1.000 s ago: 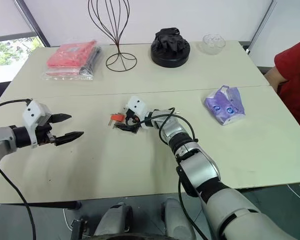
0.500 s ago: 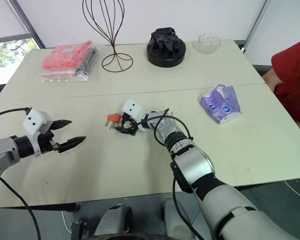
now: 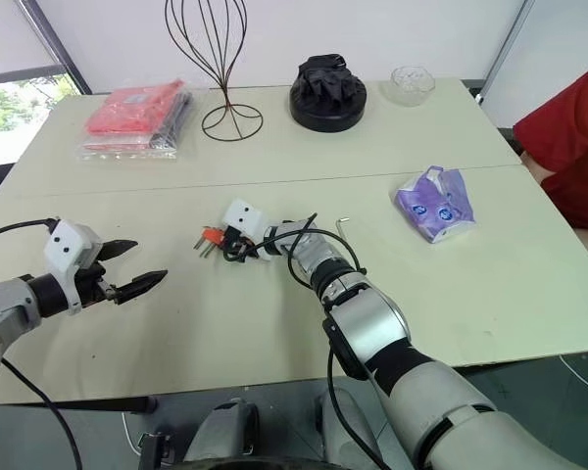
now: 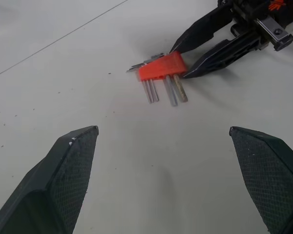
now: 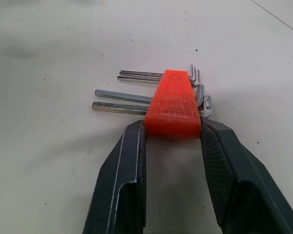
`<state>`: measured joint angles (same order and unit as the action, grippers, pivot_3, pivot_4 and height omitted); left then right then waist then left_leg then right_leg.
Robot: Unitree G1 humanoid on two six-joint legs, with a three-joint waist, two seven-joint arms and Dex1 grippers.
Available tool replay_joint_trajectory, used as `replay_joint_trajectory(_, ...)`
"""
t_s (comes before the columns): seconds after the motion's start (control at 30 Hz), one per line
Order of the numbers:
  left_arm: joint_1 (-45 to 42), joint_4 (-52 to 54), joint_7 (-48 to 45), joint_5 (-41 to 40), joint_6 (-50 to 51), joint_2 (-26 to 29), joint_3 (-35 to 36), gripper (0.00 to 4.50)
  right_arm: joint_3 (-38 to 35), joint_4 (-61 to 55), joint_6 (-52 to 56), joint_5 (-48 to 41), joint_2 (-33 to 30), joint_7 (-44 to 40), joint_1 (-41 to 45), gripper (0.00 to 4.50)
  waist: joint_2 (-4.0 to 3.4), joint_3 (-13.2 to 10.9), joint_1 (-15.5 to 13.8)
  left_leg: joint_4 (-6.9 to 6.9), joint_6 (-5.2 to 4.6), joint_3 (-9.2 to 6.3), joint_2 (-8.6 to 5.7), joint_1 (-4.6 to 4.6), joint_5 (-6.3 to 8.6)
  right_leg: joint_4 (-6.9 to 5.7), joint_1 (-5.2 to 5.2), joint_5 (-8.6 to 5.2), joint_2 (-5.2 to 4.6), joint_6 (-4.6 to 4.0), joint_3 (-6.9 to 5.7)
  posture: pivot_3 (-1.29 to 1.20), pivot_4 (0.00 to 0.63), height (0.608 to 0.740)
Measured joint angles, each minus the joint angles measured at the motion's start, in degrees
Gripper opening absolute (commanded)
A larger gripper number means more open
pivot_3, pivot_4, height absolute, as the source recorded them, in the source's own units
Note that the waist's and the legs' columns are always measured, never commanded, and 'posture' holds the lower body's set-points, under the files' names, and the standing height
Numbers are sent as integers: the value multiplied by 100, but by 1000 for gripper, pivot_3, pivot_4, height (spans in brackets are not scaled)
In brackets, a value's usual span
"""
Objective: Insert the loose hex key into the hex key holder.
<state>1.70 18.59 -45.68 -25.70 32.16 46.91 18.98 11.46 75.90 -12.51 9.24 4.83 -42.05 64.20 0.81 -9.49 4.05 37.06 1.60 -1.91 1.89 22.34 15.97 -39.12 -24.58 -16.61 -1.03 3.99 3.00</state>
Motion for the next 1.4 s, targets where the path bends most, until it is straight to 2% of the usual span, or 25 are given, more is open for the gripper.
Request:
replay_joint_trajectory(0.17,-302,-158,-78,-11,-12,-1,-39,4500,333,-91,-663,459,-511,-95,198,1010,-1,-2,-31,1,9,4,-8,7,-5,3,0,0,-7,1,-6,0,150,740)
replay_joint_trajectory(0.33,-1155,-1003,-454,-82,-270,-154,-278,4500,718,-1124,-1804,845,-1678,-840,691,1010,-6,-7,-8,0,9,8,-13,7,-5,6,-1,1,9,1,-14,0,150,740)
replay_joint_trajectory(0.37,-1520,-1371,-562,-109,-396,-346,-386,4500,843,-1635,-2168,900,-2058,-1143,770,1010,-6,-7,-16,0,8,9,-13,8,-5,7,-1,1,12,2,-15,0,150,740)
replay_joint_trajectory(0.47,-2226,-2105,-662,-144,-540,-855,-557,4500,1130,-2432,-2949,1119,-2691,-1503,857,1010,-3,-4,-21,4,8,11,-12,8,-5,5,1,1,12,2,-17,0,150,740)
replay_joint_trajectory(0.63,-3270,-3029,-863,-241,-696,-1639,-907,4500,1544,-2964,-4233,1361,-3312,-1754,860,1010,3,-2,-15,9,8,18,-9,8,-5,1,0,2,13,3,-12,0,150,740)
replay_joint_trajectory(0.7,-3735,-3365,-987,-244,-799,-2002,-1054,4500,1549,-3018,-4397,1336,-3476,-1840,860,1010,3,-2,-25,11,8,20,-10,8,-5,1,0,1,14,3,-12,0,150,740)
replay_joint_trajectory(0.83,-4111,-3588,-1363,-361,-757,-2338,-1282,4500,1547,-2973,-4405,1386,-3666,-1760,863,1010,3,-2,3,12,7,25,-9,5,-5,1,0,2,15,3,-4,0,150,740)
replay_joint_trajectory(1.13,-4518,-4275,-1854,-366,-741,-2440,-1511,4500,1503,-2970,-4127,1399,-3766,-1521,862,1010,2,-3,-21,14,7,21,-7,5,-6,-3,-1,1,28,1,-3,0,150,740)
replay_joint_trajectory(1.4,-5052,-4914,-2048,-362,-799,-2537,-1506,4500,1246,-3547,-3778,1009,-3763,-1331,682,1010,2,-3,-33,17,8,20,-8,7,-6,-3,0,1,27,1,-5,0,150,740)
